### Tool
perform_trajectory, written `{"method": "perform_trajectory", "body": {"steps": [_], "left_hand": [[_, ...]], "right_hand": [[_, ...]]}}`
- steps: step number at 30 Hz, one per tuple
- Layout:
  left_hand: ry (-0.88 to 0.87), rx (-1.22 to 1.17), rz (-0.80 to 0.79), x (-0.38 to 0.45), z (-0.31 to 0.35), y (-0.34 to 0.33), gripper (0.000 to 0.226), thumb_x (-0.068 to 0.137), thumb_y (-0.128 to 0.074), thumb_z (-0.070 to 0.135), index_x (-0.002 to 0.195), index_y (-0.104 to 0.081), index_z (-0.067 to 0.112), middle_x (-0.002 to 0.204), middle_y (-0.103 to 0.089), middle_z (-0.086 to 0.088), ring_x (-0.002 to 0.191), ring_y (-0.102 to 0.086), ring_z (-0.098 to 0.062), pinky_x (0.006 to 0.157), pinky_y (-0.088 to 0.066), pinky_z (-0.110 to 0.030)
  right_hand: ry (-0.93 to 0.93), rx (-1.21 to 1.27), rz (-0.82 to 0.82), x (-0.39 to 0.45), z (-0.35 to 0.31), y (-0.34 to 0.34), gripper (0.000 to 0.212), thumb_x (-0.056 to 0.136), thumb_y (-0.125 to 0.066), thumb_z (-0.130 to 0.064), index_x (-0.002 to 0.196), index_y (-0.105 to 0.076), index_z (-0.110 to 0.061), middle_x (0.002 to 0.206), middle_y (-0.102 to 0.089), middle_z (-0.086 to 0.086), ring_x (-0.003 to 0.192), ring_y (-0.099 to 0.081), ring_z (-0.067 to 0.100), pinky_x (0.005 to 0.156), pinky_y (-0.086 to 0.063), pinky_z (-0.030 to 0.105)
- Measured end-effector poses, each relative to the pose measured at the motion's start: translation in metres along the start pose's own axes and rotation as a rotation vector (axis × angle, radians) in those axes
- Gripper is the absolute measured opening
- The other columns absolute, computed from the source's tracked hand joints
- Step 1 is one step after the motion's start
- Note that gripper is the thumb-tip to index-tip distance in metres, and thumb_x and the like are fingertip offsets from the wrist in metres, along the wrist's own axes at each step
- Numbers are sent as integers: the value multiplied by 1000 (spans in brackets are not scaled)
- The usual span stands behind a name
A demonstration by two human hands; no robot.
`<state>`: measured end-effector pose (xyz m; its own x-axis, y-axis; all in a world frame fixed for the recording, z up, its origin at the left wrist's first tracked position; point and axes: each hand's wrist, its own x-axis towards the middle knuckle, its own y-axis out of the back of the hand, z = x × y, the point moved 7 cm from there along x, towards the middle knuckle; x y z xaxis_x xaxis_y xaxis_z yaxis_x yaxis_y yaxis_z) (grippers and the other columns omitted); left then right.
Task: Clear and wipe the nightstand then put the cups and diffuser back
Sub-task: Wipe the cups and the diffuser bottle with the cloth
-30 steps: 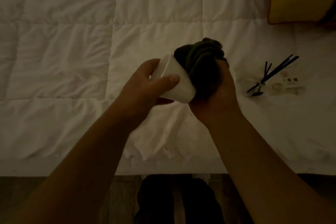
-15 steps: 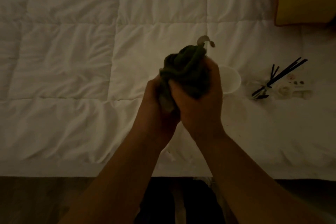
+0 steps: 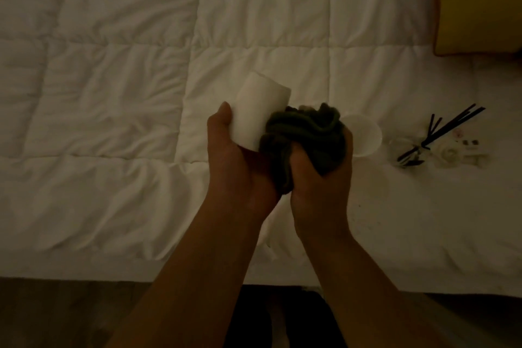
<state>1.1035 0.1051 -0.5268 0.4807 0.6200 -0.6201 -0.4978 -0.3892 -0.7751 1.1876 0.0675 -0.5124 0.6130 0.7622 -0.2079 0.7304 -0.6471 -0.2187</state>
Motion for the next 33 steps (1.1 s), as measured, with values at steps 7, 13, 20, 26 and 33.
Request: {"method": "perform_trajectory", "body": {"steps": [7,13,20,26,33], "left_hand": [[-66,217,-10,-15,18,20,77,65,-67,50,132,-54,14,110,-67,-15,90,-67,-29,76,-53,-43],[-225,508,93,-18,49,20,45,69,-69,40,109,-60,21,95,-73,-8,80,-72,-25,63,-56,-38],[-362,868,-24,-25,52,7,37,77,-66,45,112,-63,36,116,-66,-2,104,-66,-24,75,-56,-36],[-307,1153,-286,-44,17,-3,51,71,-71,27,119,-55,22,109,-68,6,95,-69,-18,70,-55,-28],[-450,1167,-335,-51,24,-12,66,77,-70,17,134,-38,23,123,-60,13,107,-64,-14,80,-56,-28]], "right_hand": [[-155,48,3,33,-11,-12,49,80,-57,-14,128,-53,-17,117,-65,5,106,-64,16,88,-55,34],[21,-301,-251,47,-52,-32,42,80,-62,-15,122,-59,-20,114,-66,0,107,-63,15,89,-55,44],[710,-776,-371,-2,-87,-38,30,87,-65,-5,116,-65,-3,121,-60,16,112,-58,27,93,-50,39],[728,-959,-725,3,-103,-79,36,78,-58,-15,112,-69,-14,111,-65,5,96,-62,20,80,-52,38],[300,-710,-533,28,-88,-32,33,84,-62,-5,112,-63,-23,107,-63,-12,100,-59,1,88,-52,24]]}}
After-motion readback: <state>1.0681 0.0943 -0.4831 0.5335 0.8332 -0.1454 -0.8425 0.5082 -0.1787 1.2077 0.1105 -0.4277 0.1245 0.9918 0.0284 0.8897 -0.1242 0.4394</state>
